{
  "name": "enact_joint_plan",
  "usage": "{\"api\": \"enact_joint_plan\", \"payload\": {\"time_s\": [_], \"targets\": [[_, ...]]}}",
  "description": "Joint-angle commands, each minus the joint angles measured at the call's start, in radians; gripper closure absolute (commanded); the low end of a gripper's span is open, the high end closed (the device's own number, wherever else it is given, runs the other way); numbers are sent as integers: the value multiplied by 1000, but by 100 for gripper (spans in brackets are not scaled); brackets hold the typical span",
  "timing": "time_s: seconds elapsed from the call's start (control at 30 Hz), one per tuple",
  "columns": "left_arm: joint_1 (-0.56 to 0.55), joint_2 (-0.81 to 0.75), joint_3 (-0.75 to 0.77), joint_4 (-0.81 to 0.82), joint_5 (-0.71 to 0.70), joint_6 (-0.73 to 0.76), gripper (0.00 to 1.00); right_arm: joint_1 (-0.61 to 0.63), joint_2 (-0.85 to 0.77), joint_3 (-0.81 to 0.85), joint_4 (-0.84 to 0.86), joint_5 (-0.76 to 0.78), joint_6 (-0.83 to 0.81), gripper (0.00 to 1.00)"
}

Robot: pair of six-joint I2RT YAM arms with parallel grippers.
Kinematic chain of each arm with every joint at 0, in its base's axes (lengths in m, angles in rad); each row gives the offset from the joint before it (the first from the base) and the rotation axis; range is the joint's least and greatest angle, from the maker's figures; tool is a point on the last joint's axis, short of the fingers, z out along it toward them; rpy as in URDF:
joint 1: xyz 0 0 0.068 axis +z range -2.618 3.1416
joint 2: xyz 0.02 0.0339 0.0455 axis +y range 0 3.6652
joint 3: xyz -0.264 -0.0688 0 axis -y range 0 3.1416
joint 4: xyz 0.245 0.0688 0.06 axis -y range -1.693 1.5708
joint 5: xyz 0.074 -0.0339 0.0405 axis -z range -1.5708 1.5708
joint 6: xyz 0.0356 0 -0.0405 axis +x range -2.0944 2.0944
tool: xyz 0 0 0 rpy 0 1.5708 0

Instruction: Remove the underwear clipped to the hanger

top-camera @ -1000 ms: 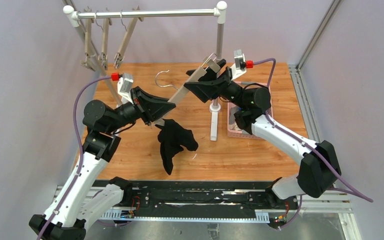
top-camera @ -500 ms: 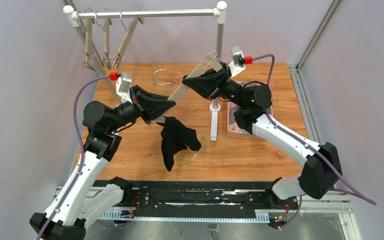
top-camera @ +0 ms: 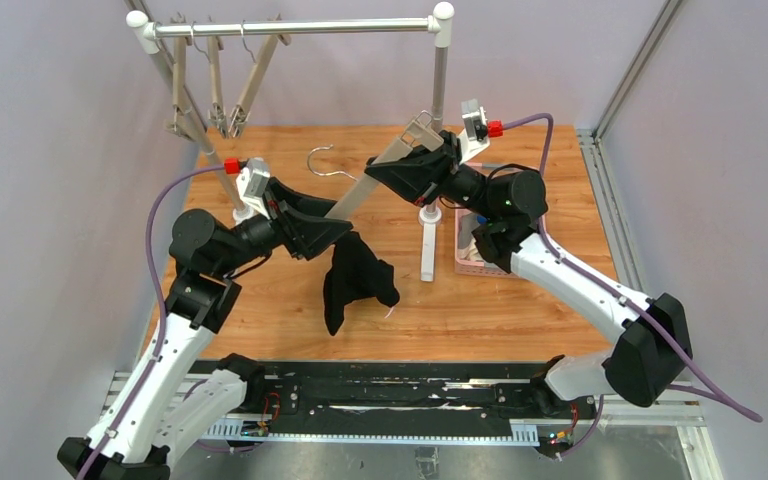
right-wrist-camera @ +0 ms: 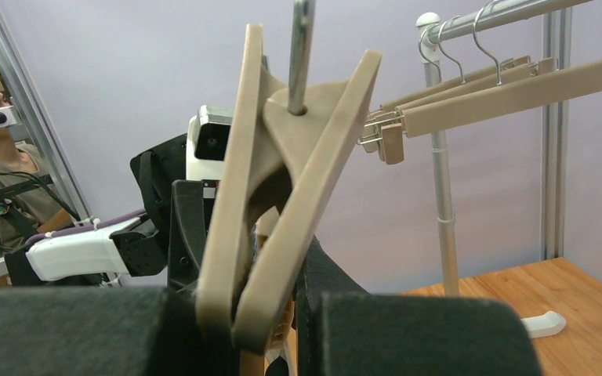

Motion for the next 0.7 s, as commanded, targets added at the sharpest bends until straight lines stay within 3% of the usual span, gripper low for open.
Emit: {"api": "enact_joint_plan", "payload": {"time_s": [0.0, 0.17, 0.67], "targets": [[-9, -33, 7, -102, -2, 96, 43, 2, -45, 2, 50, 6, -24, 99], [-8, -51, -1, -150, 14, 130, 37, 2, -55, -1, 59, 0, -14, 99], [-8, -50, -28, -175, -69, 166, 34, 2, -89, -21, 72, 2, 3, 99]]}}
